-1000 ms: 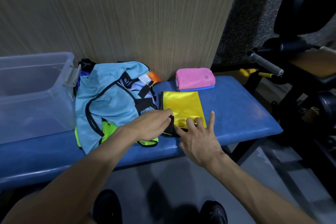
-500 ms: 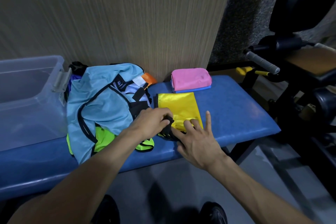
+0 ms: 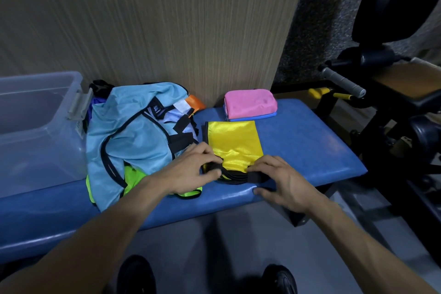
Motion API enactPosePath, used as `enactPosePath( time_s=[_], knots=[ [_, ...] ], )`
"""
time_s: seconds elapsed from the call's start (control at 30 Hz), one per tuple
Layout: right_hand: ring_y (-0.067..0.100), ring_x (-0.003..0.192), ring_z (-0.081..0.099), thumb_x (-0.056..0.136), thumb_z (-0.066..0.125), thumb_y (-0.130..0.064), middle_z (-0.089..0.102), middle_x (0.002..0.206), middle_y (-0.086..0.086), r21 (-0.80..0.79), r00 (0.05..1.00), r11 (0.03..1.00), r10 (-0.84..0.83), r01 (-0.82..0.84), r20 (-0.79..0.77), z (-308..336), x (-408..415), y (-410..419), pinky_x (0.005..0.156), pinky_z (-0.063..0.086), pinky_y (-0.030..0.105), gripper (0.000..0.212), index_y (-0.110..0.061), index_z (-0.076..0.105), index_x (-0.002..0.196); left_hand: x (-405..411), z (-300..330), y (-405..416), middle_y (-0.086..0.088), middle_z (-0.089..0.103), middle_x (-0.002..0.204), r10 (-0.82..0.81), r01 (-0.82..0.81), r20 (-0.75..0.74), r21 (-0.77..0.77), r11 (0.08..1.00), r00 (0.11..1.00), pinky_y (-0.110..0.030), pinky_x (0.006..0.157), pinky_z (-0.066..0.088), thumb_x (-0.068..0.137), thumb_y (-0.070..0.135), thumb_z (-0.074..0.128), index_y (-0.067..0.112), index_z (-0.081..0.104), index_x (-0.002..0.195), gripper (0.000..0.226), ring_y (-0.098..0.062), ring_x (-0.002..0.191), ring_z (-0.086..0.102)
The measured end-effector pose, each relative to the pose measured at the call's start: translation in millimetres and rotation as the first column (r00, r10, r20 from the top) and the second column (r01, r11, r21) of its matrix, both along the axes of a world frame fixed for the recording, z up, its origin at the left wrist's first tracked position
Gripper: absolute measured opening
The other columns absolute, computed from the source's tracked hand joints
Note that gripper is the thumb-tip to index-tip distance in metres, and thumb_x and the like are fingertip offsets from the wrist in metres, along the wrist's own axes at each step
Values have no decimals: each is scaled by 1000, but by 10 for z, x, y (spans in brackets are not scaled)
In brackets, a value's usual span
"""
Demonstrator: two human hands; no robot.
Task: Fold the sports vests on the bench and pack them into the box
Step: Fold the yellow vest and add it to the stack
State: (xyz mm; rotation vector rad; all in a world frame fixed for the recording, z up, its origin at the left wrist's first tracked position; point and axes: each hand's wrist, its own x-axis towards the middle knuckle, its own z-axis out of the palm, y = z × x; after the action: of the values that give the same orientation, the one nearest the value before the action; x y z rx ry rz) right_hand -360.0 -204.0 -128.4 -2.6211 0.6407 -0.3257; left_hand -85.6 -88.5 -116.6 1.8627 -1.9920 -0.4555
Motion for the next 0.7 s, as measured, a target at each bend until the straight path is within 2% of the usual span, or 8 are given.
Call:
enactPosePath(
  time_s=[0.03, 0.1, 0.23, 0.37, 0.5, 0.63, 0.7],
  knots=[
    [9, 118, 48, 86, 69, -45, 53, 127, -16, 14, 1000, 1000, 5, -5, 6, -6, 0, -33, 103, 43, 31, 49, -29, 62, 132, 32, 14, 24, 20, 39, 121, -21, 20, 13, 61, 998, 1000, -23, 105, 34, 93, 54, 63, 39, 57, 138, 48, -3, 118, 38],
    [9, 116, 49, 88, 69, -44, 53, 125, -18, 20, 1000, 1000, 6, -7, 16, -7, 16, -69, 101, 44, 33, 44, -31, 63, 130, 73, -5, 42, 21, 35, 125, -45, 40, 52, 84, 996, 998, -20, 105, 31, 87, 48, 69, 42, 50, 144, 60, -3, 119, 35],
    [13, 112, 49, 93, 62, -38, 55, 121, -15, -52, 999, 998, -38, 38, -2, -17, 76, -60, 97, 44, 42, 34, -31, 62, 126, 62, -81, 21, 19, 37, 122, -24, 24, 30, 3, 1000, 999, -22, 105, 33, 91, 30, 67, 38, 52, 142, 54, -4, 117, 36],
    [18, 108, 52, 94, 59, -35, 56, 112, -15, 42, 996, 995, -87, 86, 30, 17, 96, -73, 96, 44, 44, 29, -25, 64, 122, 18, -154, 26, 17, 44, 121, 21, -15, 55, -114, 993, 998, -28, 103, 39, 97, 39, 65, 31, 58, 138, 42, -6, 113, 41],
    [10, 103, 58, 94, 71, -21, 63, 108, -9, 236, 994, 968, -96, 81, 52, 95, 39, -78, 93, 47, 31, 20, -25, 65, 113, -10, -163, 28, 12, 48, 113, 91, -95, -61, -68, 993, 994, -32, 99, 42, 98, 48, 58, 15, 63, 119, 40, -10, 106, 44],
    [3, 108, 56, 81, 83, -16, 62, 113, -21, 220, 982, 967, -154, 128, 106, 29, 1, 84, 93, 41, 15, 47, -36, 60, 117, -30, -169, 49, 10, 48, 108, 109, -112, -92, -37, 993, 990, -29, 96, 39, 99, 52, 52, 13, 61, 109, 42, -11, 104, 44],
    [0, 107, 58, 81, 81, -12, 66, 112, -20, 236, 954, 953, -236, 190, 186, -10, 22, 162, 92, 41, 12, 49, -41, 59, 115, -38, -152, 54, 9, 48, 101, 125, -130, -122, -36, 991, 985, -30, 93, 40, 97, 64, 44, 13, 60, 100, 54, -13, 101, 45]
  ],
)
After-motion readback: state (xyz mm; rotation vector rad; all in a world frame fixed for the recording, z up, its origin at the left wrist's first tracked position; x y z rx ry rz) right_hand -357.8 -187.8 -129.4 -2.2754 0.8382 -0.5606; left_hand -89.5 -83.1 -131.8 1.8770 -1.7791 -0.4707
